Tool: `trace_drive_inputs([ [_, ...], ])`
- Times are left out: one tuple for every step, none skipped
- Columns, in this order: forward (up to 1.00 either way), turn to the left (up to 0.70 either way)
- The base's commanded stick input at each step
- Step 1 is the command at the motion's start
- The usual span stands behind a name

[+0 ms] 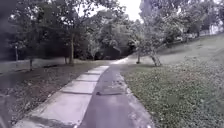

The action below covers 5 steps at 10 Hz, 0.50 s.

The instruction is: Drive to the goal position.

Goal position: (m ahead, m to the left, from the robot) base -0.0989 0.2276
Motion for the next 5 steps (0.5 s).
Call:
trace_drive_inputs([
  [0.00,0.00],
  [0.00,0.00],
  [0.00,0.00],
  [0.00,0.00],
  [0.00,0.00],
])
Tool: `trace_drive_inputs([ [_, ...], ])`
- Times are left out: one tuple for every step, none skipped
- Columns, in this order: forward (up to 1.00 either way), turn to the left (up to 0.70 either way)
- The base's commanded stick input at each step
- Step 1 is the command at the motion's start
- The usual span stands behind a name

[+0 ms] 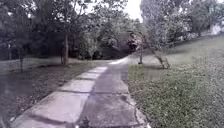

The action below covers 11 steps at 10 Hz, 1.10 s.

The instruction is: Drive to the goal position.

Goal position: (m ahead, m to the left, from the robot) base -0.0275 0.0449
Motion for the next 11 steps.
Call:
trace_drive_inputs([
  [0.00,0.00],
  [0.00,0.00],
  [0.00,0.00],
  [0.00,0.00],
  [0.03,0.00],
  [0.10,0.00],
  [0.17,0.00],
  [0.23,0.00],
  [0.30,0.00],
  [0.37,0.00],
  [0.44,0.00],
])
